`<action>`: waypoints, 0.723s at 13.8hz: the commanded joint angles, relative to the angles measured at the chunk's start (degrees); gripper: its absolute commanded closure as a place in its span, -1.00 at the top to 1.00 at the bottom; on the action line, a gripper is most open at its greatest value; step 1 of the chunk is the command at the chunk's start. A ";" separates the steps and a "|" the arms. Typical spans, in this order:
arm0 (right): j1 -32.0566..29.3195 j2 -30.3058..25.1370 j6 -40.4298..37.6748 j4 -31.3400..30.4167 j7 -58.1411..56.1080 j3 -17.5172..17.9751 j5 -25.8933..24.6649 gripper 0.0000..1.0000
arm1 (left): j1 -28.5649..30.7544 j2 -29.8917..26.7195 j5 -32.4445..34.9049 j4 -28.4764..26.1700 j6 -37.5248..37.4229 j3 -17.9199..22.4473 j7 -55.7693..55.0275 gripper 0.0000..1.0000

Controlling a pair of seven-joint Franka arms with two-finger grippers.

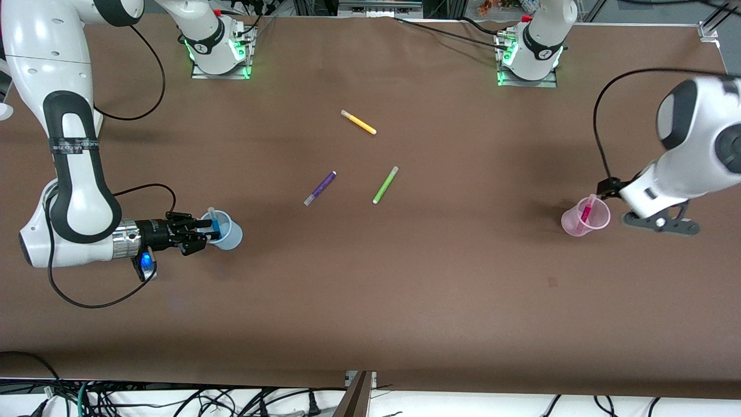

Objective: Place pink and blue markers in matching cups
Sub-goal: 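Lower the pink marker into the pink cup with the left gripper and release, then release the blue marker into the blue cup while the left gripper withdraws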

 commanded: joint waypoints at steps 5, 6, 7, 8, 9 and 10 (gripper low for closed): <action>-0.06 -5.27 -4.16 5.65 -0.21 0.28 -4.45 0.03 | 1.88 -10.14 -10.08 3.70 -8.18 -0.69 0.15 1.00; 0.21 -7.11 -4.25 5.65 -0.38 0.54 -8.04 0.03 | 1.88 -10.14 -10.42 4.59 -9.42 -0.78 -0.37 1.00; 0.73 -9.30 -4.34 5.65 -0.65 0.89 -12.43 0.10 | 1.88 -9.96 -11.12 6.51 -9.78 -0.70 -0.12 1.00; 1.69 -12.11 -6.08 5.13 -2.56 0.89 -16.65 0.17 | 1.79 -10.31 -11.13 7.31 -11.53 -1.13 -0.73 1.00; 2.49 -14.23 -8.27 5.21 -4.58 0.81 -19.82 0.19 | 0.49 -10.14 -11.30 7.58 -12.59 -0.18 -0.91 1.00; 2.67 -16.60 -9.68 4.87 -5.30 0.89 -22.38 0.26 | -2.40 -9.96 -11.22 7.41 -12.51 1.57 -1.43 1.00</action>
